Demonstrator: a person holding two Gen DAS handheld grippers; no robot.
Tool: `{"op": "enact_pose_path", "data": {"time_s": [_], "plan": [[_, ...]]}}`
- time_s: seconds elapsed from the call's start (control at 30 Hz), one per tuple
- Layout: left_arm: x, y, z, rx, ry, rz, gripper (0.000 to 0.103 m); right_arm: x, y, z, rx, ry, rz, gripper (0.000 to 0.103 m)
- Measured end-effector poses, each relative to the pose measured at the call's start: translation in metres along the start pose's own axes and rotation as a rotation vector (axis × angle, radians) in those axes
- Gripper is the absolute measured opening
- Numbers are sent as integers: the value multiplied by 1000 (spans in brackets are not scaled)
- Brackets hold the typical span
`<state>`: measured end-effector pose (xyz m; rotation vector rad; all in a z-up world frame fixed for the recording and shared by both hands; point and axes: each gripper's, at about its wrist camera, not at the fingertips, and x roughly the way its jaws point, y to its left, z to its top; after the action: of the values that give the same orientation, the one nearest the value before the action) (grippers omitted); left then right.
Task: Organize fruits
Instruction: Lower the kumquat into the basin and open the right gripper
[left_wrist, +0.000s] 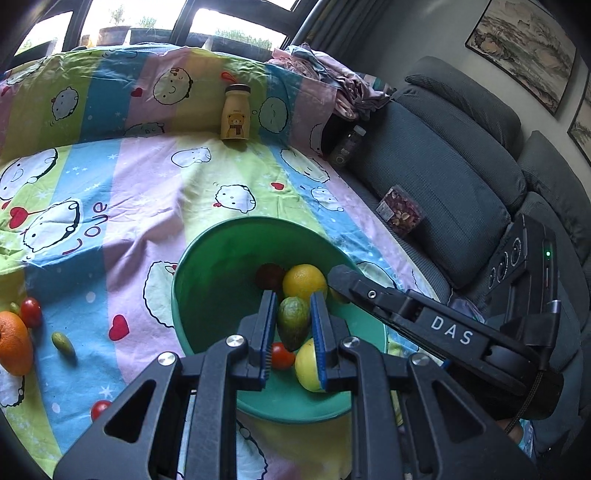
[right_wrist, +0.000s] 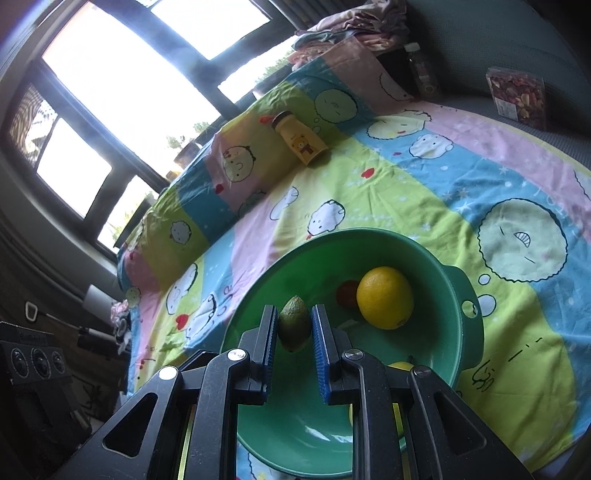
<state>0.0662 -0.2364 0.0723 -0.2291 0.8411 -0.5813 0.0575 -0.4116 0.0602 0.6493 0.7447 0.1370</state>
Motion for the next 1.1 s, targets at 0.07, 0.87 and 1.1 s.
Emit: {"op": "enact_pose_path", "data": {"time_s": [0.07, 0.87, 1.1], "plan": [[4, 1, 0, -4, 12, -1, 18, 1, -3, 1, 6, 3, -15, 21], [44, 1, -7, 6, 149, 32, 18, 22, -20, 1, 19, 79, -154, 21], [49, 3, -9, 18, 168, 45, 18, 23, -18, 0, 5, 89, -163, 21]]}}
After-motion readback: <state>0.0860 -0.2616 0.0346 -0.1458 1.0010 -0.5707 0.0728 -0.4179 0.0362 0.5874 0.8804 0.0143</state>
